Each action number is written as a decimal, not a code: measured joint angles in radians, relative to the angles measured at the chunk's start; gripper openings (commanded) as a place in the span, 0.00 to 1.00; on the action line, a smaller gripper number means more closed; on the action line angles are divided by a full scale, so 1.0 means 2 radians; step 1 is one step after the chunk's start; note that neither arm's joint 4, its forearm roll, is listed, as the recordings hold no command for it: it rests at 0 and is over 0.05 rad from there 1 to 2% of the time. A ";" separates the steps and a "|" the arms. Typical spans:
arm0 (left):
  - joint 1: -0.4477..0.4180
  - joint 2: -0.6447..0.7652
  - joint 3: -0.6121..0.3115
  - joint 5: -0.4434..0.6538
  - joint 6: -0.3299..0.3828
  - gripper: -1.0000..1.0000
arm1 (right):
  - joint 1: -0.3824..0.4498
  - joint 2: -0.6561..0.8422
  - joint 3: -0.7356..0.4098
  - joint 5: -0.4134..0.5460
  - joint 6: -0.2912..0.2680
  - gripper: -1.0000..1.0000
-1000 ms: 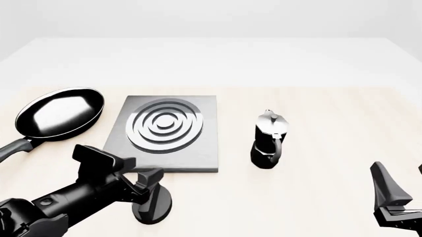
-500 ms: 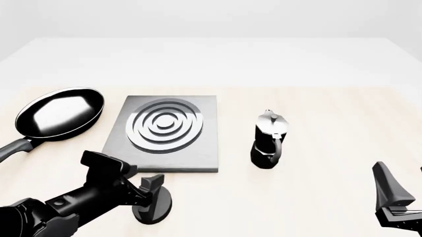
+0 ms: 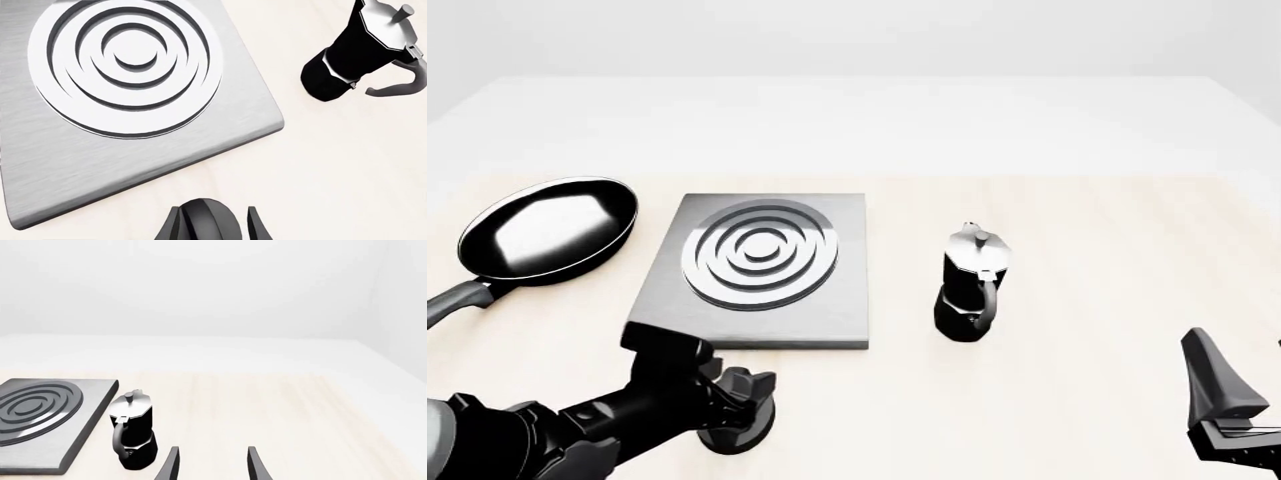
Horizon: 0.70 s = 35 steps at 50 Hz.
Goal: Turn on the stove.
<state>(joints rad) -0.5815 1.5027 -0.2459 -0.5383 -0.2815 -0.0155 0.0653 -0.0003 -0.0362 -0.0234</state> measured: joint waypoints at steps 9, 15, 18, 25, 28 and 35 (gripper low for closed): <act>-0.002 0.028 -0.002 -0.014 -0.012 1.00 | 0.000 0.001 0.000 -0.001 0.001 1.00; 0.005 0.041 -0.002 -0.028 -0.019 1.00 | 0.001 0.004 0.000 -0.003 0.001 1.00; 0.009 0.044 -0.003 -0.031 -0.020 1.00 | 0.001 0.004 0.000 -0.004 0.001 1.00; 0.023 0.045 -0.002 -0.033 -0.018 1.00 | 0.001 0.008 0.000 -0.006 0.001 1.00; 0.029 0.045 -0.002 -0.033 -0.019 1.00 | 0.002 0.010 0.000 -0.008 0.001 1.00; 0.037 0.040 -0.002 -0.031 -0.027 1.00 | 0.003 0.015 0.000 -0.012 0.000 1.00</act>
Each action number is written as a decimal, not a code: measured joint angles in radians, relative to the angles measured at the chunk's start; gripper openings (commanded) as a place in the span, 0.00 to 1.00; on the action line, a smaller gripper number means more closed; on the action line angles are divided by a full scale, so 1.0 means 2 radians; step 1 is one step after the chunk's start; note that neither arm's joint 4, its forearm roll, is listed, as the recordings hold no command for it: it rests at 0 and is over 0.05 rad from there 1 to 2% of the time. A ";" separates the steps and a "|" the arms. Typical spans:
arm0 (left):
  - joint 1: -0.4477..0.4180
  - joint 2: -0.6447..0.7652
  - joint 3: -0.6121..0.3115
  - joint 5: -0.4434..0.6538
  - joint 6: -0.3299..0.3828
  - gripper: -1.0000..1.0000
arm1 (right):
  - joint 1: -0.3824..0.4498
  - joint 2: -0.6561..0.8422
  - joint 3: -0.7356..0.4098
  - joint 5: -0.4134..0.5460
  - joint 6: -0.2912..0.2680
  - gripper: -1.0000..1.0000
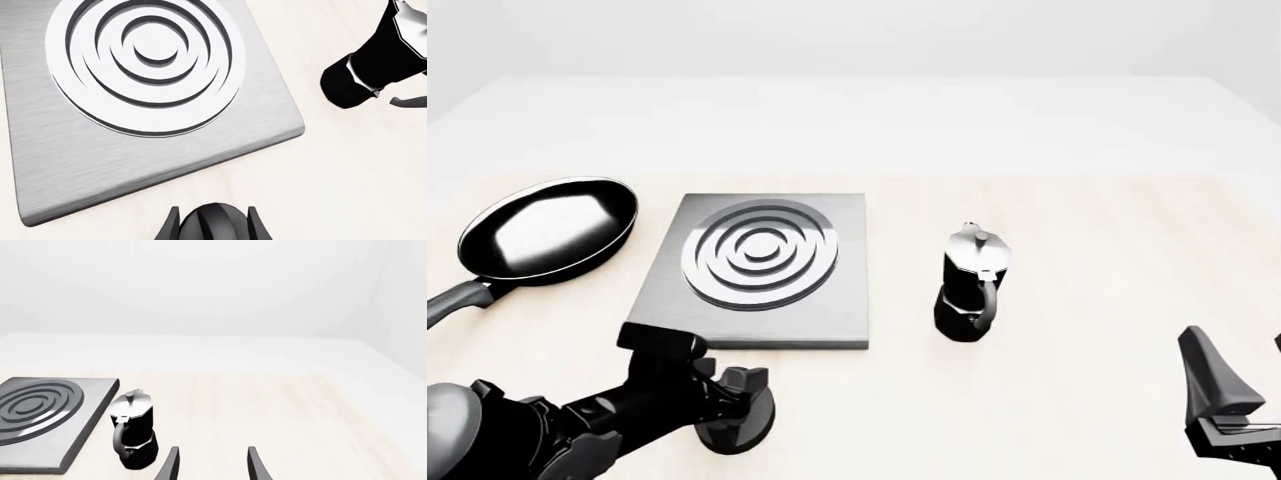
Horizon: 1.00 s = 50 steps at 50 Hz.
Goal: Turn on the stove.
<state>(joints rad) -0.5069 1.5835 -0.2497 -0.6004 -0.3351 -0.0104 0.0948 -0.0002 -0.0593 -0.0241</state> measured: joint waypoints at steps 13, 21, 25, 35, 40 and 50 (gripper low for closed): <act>0.018 -0.021 0.001 0.010 0.002 1.00 | 0.001 0.004 0.000 -0.003 -0.001 1.00; 0.026 -0.033 0.002 0.017 0.006 1.00 | 0.001 0.003 0.000 -0.002 -0.002 1.00; 0.030 -0.038 0.002 0.018 0.009 1.00 | 0.001 0.002 0.000 -0.001 -0.002 1.00; 0.056 -0.048 0.007 0.029 0.032 1.00 | 0.001 -0.001 0.000 0.000 -0.002 1.00; 0.063 -0.053 0.009 0.035 0.039 1.00 | 0.001 -0.002 0.000 0.001 -0.002 1.00; 0.073 -0.069 0.013 0.047 0.047 1.00 | 0.001 -0.006 0.000 0.004 -0.002 1.00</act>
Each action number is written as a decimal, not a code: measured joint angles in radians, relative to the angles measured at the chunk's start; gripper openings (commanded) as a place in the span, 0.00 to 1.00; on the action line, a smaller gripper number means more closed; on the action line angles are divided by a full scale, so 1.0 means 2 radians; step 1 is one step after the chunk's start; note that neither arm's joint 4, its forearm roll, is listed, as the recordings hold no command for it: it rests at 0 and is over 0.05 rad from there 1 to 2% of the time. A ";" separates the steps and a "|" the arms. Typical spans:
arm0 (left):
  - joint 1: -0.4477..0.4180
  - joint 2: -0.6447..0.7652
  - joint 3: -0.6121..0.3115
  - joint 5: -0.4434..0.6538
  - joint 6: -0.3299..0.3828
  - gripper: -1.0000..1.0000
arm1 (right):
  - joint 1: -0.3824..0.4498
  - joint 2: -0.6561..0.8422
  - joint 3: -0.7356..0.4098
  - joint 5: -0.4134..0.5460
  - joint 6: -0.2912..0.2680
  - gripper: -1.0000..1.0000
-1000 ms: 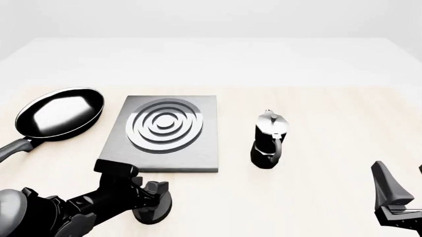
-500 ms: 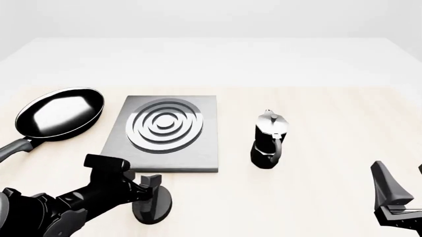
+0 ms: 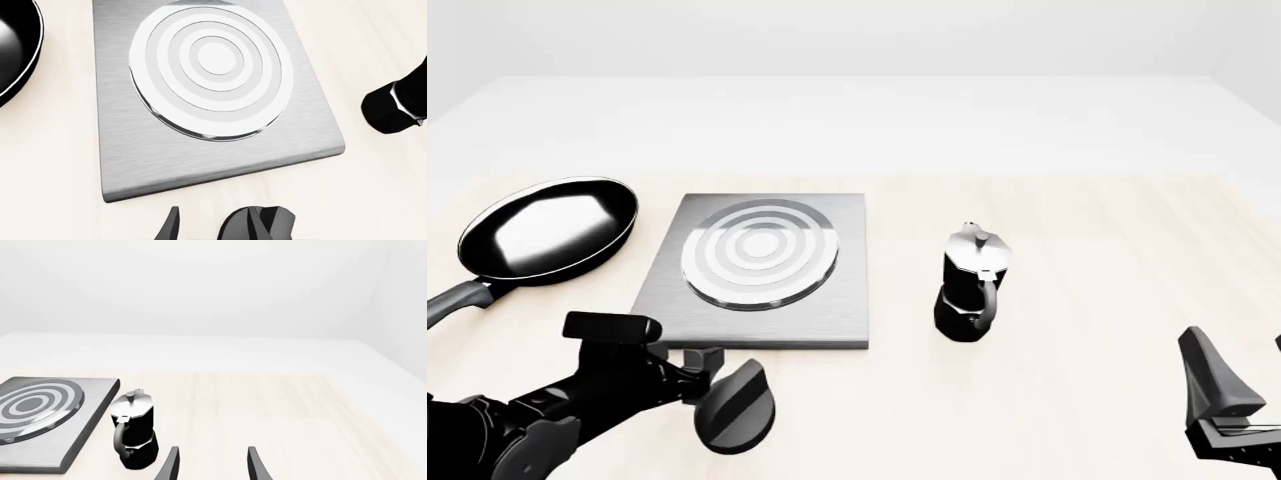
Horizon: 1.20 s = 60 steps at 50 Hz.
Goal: Turn on the stove.
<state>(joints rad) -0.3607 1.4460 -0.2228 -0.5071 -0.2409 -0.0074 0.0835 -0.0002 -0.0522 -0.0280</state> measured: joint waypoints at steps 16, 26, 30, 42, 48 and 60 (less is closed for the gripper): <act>0.022 -0.077 0.011 0.048 0.022 1.00 | 0.000 -0.008 0.000 0.006 -0.001 1.00; 0.043 -0.145 0.025 0.092 0.037 1.00 | 0.001 -0.009 0.000 0.007 -0.001 1.00; 0.050 -0.171 0.032 0.109 0.041 1.00 | 0.001 -0.010 0.000 0.008 -0.002 1.00; 0.074 -0.262 0.056 0.170 0.054 1.00 | 0.002 -0.016 0.000 0.012 -0.003 1.00; 0.086 -0.328 0.066 0.221 0.056 1.00 | 0.002 -0.018 0.000 0.014 -0.004 1.00; 0.112 -0.493 0.058 0.359 0.088 1.00 | 0.003 -0.024 0.000 0.019 -0.006 1.00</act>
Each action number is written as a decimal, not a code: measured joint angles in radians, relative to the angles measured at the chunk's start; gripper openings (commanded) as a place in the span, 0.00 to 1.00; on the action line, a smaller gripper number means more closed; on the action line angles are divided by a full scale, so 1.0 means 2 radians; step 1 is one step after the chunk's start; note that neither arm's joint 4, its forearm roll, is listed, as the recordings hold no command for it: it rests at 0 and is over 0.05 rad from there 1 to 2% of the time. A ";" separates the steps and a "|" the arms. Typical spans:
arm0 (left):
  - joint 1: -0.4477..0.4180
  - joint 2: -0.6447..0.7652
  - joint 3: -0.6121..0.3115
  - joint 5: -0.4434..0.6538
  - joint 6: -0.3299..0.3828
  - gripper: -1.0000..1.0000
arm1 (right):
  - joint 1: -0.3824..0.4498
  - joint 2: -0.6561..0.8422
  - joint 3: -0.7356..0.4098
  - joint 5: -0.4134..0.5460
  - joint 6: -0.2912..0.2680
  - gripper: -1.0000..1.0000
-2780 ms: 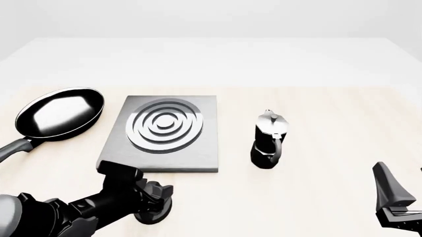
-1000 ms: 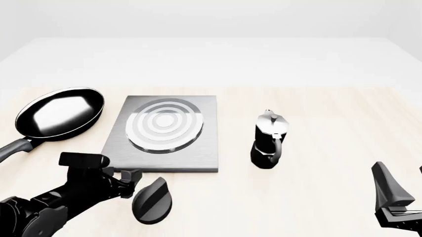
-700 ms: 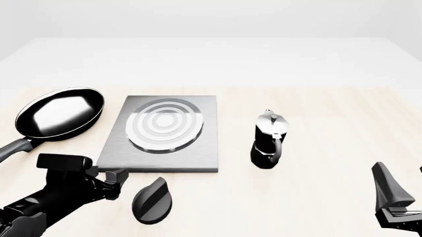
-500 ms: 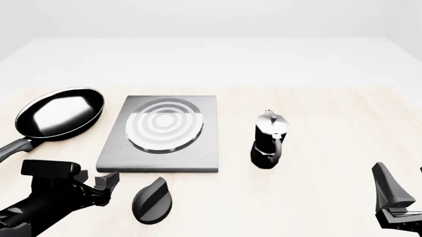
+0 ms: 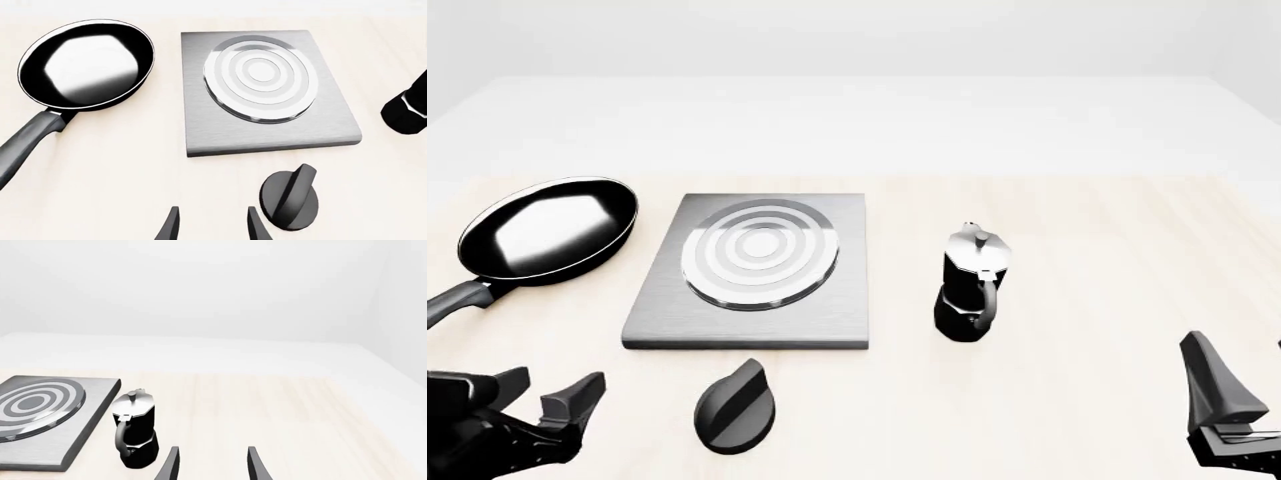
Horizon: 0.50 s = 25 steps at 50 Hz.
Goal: Turn on the stove.
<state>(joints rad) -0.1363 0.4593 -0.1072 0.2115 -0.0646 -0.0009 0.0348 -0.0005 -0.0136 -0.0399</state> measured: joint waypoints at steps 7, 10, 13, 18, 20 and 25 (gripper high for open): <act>0.012 -0.081 -0.012 0.073 0.016 1.00 | 0.000 -0.001 0.000 0.002 -0.001 1.00; 0.016 -0.114 -0.017 0.103 0.020 1.00 | 0.001 -0.001 0.000 0.002 -0.001 1.00; 0.020 -0.142 -0.020 0.130 0.022 1.00 | 0.001 -0.001 0.000 0.002 -0.001 1.00; 0.022 -0.177 -0.028 0.164 0.021 1.00 | 0.001 -0.002 0.000 0.003 -0.002 1.00; 0.022 -0.186 -0.034 0.174 0.018 1.00 | 0.001 -0.002 0.000 0.004 -0.002 1.00; 0.020 -0.204 -0.046 0.192 0.014 1.00 | 0.001 -0.002 0.000 0.004 -0.001 1.00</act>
<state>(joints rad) -0.0965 0.0523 -0.2001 0.5958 -0.0361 0.0012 0.0309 -0.0004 -0.0057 -0.0428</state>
